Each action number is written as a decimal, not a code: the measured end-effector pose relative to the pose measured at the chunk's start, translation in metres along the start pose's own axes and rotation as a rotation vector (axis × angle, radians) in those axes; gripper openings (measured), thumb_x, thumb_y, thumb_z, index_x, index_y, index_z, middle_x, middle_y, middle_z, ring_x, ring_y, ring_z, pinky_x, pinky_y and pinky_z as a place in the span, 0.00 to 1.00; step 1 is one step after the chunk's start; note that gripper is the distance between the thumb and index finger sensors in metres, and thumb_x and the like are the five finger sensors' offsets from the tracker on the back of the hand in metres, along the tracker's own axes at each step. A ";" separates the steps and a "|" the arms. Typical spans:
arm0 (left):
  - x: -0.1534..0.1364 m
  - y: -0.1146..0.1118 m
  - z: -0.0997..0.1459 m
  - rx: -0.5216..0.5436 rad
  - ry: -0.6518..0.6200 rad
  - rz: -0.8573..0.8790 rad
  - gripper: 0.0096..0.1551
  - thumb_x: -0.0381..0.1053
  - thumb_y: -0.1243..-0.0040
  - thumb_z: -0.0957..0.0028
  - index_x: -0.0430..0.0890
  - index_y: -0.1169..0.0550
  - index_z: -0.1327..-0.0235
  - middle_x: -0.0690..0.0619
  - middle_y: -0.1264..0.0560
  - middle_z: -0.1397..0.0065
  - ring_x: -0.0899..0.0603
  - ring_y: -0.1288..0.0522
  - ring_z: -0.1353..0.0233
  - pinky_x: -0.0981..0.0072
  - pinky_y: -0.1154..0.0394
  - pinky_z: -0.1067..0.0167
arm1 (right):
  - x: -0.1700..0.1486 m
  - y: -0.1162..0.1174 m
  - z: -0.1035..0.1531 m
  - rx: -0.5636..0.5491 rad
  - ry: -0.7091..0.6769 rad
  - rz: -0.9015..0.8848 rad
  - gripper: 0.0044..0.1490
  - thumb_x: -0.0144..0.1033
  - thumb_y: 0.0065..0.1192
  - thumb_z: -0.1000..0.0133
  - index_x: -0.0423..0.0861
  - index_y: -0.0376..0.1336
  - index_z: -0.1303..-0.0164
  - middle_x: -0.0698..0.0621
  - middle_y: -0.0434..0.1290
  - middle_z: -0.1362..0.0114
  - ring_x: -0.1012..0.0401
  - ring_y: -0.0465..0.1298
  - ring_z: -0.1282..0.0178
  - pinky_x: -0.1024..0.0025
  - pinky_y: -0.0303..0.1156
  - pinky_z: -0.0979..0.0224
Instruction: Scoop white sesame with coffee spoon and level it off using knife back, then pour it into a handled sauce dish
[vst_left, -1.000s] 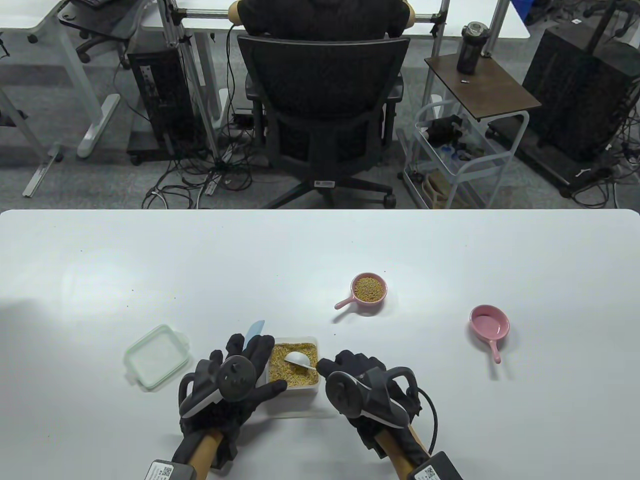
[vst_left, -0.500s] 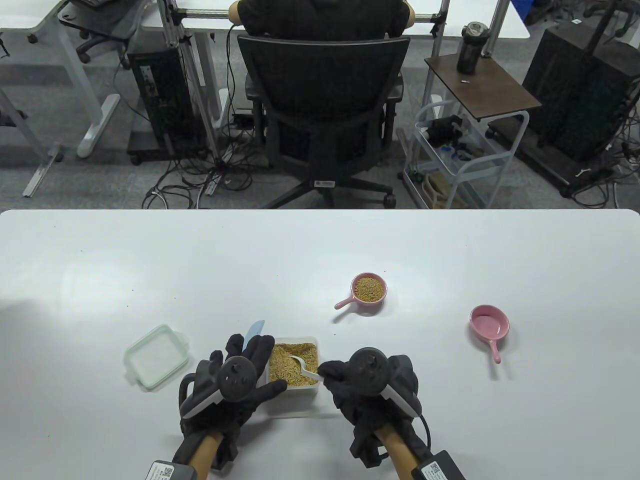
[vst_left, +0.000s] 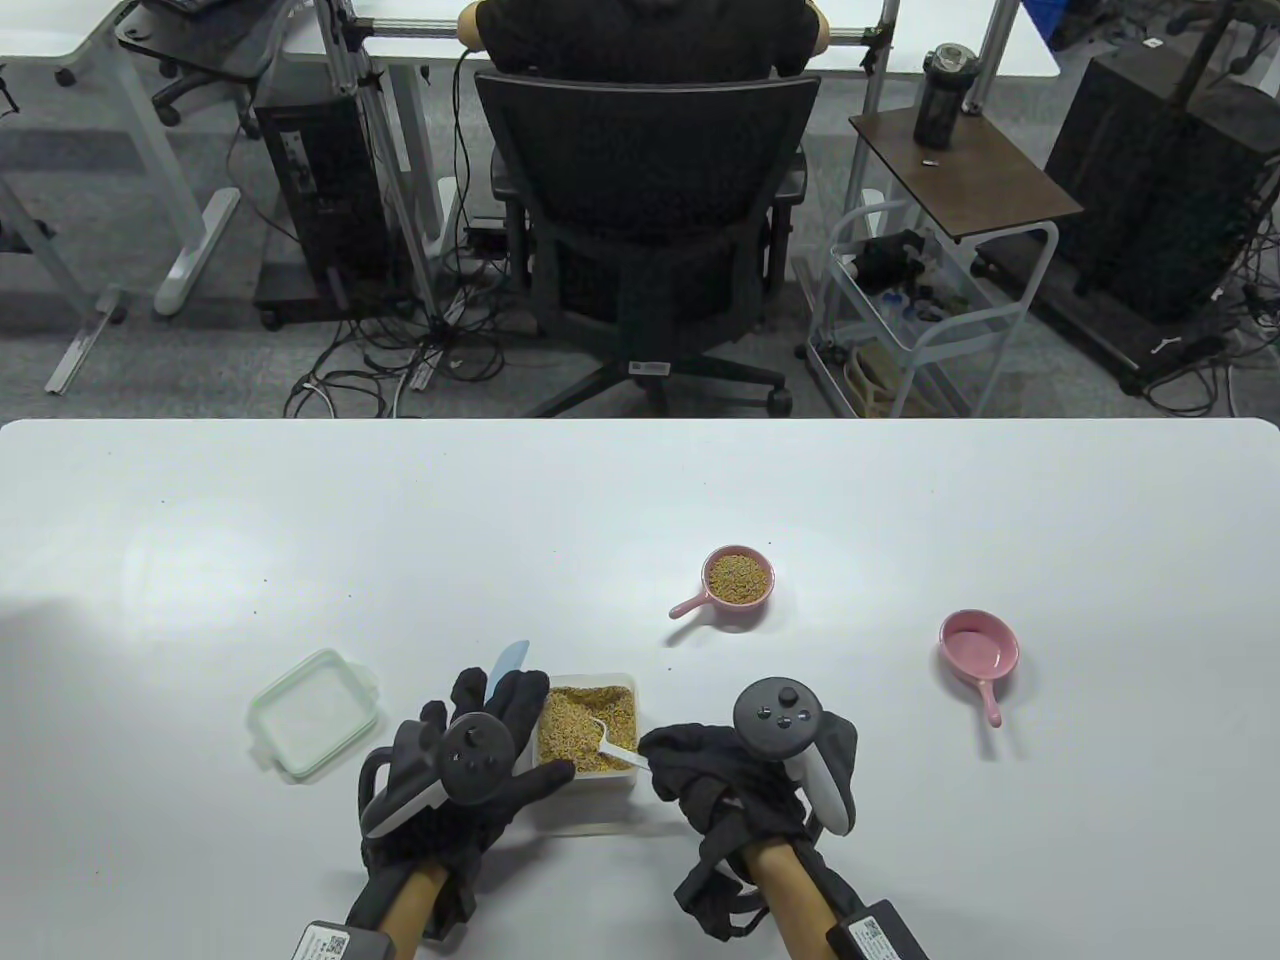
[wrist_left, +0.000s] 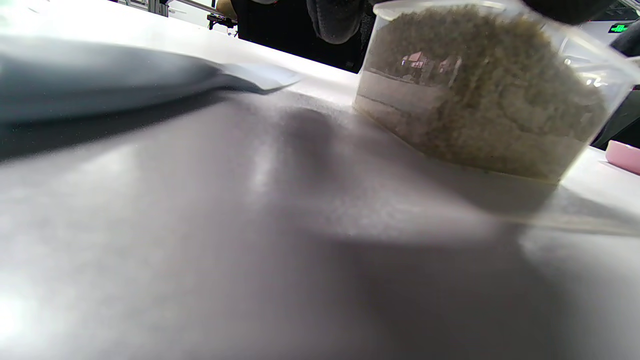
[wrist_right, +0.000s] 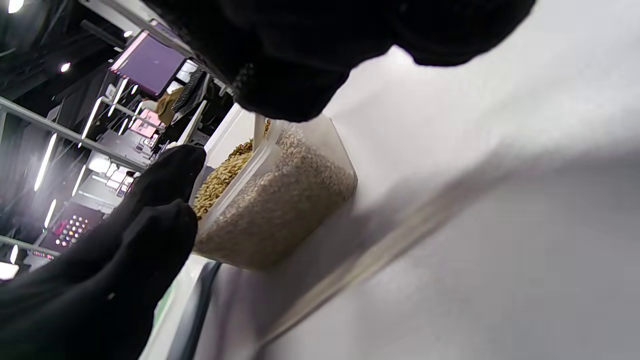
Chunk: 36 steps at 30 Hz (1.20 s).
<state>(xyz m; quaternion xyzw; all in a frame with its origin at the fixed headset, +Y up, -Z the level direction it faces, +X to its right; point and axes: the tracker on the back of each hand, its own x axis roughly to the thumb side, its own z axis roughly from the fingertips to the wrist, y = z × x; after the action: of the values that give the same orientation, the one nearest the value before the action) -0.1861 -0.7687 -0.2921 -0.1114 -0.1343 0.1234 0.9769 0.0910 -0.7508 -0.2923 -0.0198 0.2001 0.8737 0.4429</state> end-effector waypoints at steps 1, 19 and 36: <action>0.000 0.000 0.000 0.000 0.000 0.000 0.57 0.79 0.59 0.48 0.58 0.55 0.08 0.54 0.47 0.04 0.32 0.57 0.10 0.31 0.56 0.21 | -0.002 0.000 -0.001 0.011 0.007 -0.030 0.22 0.33 0.67 0.39 0.42 0.75 0.37 0.47 0.84 0.53 0.66 0.78 0.72 0.61 0.79 0.59; 0.000 0.000 0.000 -0.004 0.004 0.003 0.57 0.80 0.59 0.48 0.58 0.55 0.08 0.54 0.47 0.04 0.31 0.57 0.10 0.31 0.56 0.21 | -0.010 -0.014 0.001 -0.008 -0.012 -0.159 0.22 0.33 0.66 0.39 0.43 0.75 0.36 0.47 0.84 0.52 0.66 0.78 0.72 0.61 0.79 0.58; -0.006 0.010 0.007 0.057 0.017 0.095 0.58 0.79 0.58 0.48 0.56 0.54 0.07 0.54 0.48 0.04 0.31 0.57 0.10 0.30 0.56 0.21 | -0.012 -0.015 0.001 -0.007 -0.019 -0.156 0.22 0.34 0.66 0.39 0.43 0.75 0.36 0.47 0.83 0.52 0.66 0.78 0.71 0.60 0.78 0.58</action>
<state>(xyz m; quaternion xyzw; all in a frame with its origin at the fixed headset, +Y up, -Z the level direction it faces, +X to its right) -0.1959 -0.7597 -0.2898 -0.0910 -0.1171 0.1726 0.9738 0.1094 -0.7518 -0.2941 -0.0286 0.1908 0.8375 0.5113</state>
